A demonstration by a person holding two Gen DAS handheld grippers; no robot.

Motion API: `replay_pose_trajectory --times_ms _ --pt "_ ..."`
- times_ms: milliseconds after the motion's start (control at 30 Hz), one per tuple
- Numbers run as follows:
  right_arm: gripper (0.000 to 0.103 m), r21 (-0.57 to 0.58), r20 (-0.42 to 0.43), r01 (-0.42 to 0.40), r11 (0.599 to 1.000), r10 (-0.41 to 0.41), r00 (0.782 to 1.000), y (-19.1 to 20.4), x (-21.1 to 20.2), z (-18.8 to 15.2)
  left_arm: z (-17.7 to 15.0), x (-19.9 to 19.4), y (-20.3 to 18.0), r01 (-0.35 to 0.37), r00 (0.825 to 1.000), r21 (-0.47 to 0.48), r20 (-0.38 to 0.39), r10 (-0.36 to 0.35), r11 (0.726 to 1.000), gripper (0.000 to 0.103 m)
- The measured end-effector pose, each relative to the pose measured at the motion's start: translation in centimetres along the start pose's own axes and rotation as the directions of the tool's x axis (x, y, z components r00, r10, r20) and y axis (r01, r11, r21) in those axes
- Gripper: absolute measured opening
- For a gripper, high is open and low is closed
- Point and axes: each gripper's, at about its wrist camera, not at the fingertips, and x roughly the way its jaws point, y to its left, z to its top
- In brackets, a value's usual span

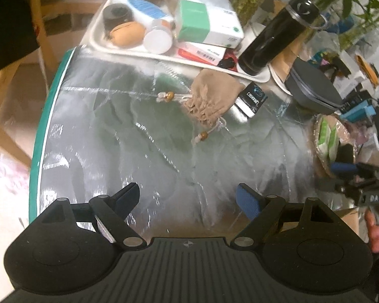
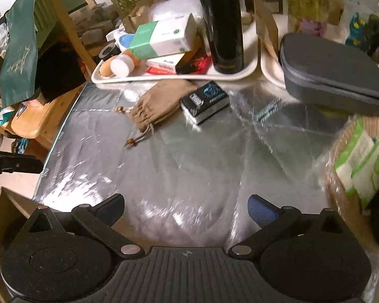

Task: Organize soft objects
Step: 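Move the left gripper to the tan drawstring pouch on the foil, then close the left gripper on the tan pouch while the right gripper grasps the black tissue pack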

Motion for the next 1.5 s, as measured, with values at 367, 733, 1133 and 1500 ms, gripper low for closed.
replay_pose_trajectory --times_ms 367,733,1133,1500 --pt "0.103 -0.063 0.164 0.064 0.996 -0.053 0.985 -1.1 2.0 1.0 1.1 2.5 -0.4 0.038 0.99 0.282 0.121 -0.075 0.959 0.084" --pt "0.103 -0.105 0.216 0.133 0.986 -0.108 0.97 -1.7 4.3 2.0 2.8 6.3 -0.3 -0.005 0.966 0.36 0.244 -0.089 0.933 0.084" --pt "0.103 -0.124 0.247 0.159 0.979 -0.124 0.961 -2.2 7.1 3.4 3.2 11.3 -2.9 -0.111 0.928 0.497 0.361 -0.089 0.861 0.083" --pt "0.103 -0.168 0.32 0.186 0.968 -0.125 0.939 -2.0 9.5 4.6 4.5 15.0 -3.7 -0.1 0.935 0.522 0.34 -0.099 0.847 0.078"
